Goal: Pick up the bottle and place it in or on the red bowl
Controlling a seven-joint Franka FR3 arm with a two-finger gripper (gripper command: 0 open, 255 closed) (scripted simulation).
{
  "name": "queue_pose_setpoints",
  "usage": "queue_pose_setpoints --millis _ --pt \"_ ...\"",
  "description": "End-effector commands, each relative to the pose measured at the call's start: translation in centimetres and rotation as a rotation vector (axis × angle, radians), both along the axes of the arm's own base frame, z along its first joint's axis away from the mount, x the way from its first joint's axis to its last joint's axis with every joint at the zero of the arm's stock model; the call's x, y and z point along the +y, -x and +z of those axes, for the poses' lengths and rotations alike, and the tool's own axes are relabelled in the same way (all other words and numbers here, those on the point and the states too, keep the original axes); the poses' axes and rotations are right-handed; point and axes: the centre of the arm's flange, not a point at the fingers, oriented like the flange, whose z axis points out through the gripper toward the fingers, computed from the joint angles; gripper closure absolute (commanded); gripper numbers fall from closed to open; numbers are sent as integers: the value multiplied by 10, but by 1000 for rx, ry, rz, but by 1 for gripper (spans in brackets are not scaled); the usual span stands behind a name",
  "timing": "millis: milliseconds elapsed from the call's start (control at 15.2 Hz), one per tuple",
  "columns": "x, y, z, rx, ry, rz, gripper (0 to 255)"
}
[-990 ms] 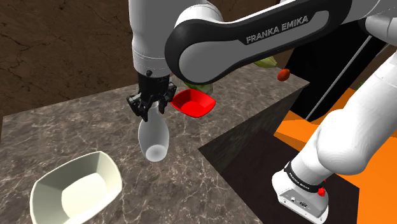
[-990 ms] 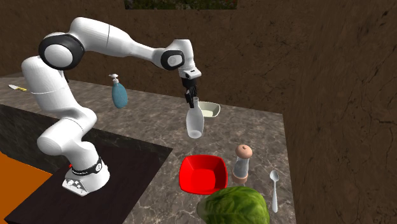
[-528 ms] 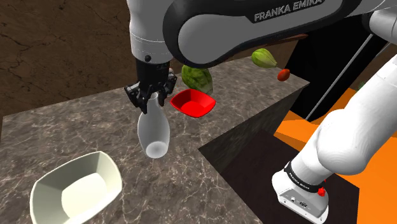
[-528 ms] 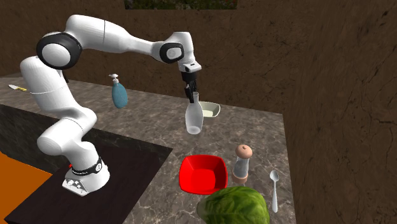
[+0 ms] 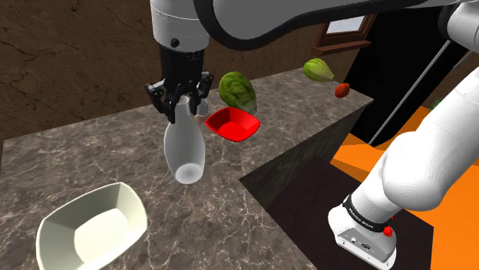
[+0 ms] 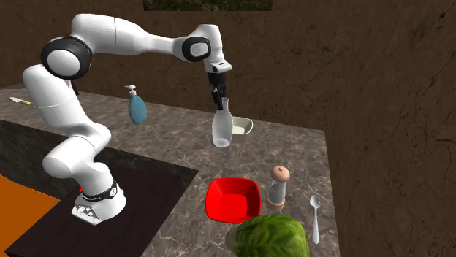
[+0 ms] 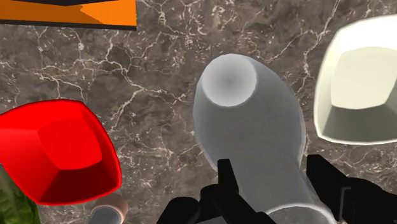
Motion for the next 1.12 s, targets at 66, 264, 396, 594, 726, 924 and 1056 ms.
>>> queue_pose_setpoints --millis 66,264,396,594,726,924,1056 --pt "-1 1 16 0 0 0 255" --pt "-1 1 32 0 0 0 255" --pt "-1 1 43 0 0 0 255" --pt "-13 -3 54 0 0 0 255" --pt "-37 -11 61 0 0 0 255" --pt "-73 -23 72 0 0 0 255" --pt "-97 -31 80 0 0 0 255"
